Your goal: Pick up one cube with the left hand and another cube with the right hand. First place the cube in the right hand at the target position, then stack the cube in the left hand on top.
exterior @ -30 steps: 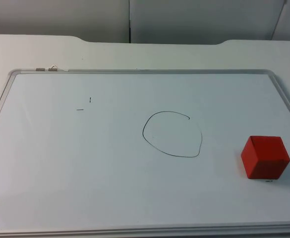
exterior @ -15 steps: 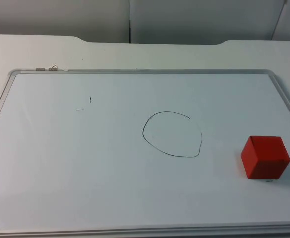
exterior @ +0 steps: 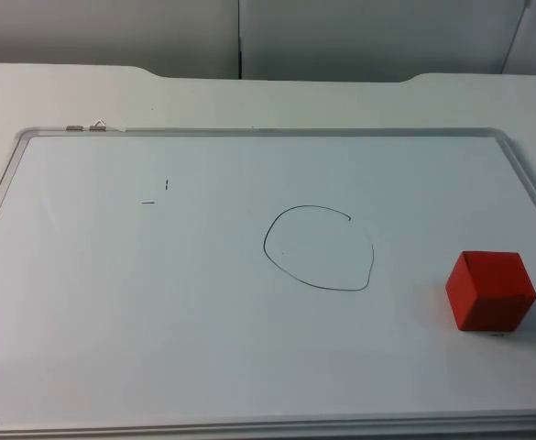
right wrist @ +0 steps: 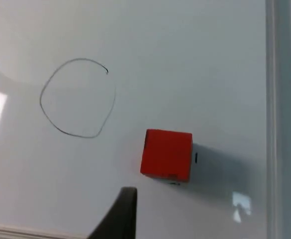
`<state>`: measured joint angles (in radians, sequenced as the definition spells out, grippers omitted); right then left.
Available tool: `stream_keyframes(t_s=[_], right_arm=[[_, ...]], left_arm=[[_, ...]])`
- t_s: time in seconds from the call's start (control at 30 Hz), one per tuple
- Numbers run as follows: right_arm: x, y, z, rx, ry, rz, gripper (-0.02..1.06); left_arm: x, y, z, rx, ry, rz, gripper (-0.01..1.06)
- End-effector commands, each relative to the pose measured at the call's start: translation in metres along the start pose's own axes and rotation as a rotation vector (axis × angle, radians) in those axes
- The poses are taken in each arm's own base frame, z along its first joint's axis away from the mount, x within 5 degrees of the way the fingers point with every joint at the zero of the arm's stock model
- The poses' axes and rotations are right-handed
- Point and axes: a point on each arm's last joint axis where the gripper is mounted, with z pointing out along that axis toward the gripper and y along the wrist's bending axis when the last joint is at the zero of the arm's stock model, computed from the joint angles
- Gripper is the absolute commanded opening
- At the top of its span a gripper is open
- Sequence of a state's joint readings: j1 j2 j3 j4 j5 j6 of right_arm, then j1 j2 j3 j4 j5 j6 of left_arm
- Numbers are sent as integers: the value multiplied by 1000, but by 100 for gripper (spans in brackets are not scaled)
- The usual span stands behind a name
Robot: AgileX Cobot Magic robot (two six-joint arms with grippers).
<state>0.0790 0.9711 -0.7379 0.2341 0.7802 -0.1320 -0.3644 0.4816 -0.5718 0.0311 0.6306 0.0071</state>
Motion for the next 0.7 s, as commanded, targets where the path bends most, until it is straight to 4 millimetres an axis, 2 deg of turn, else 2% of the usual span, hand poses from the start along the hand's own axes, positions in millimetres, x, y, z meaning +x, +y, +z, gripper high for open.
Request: stream_keyframes(t_s=[0.0,0.13,0.17,0.27,0.3,0.5,0.67], right_arm=[[-8,-4,22,4,58,46,96],[-11,5,68,1,165,70,96],[-11,5,68,1,165,70,96],[-7,17,88,48,211,63,96],[-7,17,88,48,211,63,96],[1,32,115,201,224,38,96],[5,45,136,186,220,38,96]], left_arm=[[-1,-1,-1,7,-26,3,0],[-1,-1,-1,7,-26,3,0],[-1,-1,-1,7,-26,3,0],[-1,-1,-1,7,-26,3,0],[-1,-1,-1,7,-26,3,0],[-1,-1,-1,15,-26,-9,0],[-1,-2,-1,19,-24,-14,0]])
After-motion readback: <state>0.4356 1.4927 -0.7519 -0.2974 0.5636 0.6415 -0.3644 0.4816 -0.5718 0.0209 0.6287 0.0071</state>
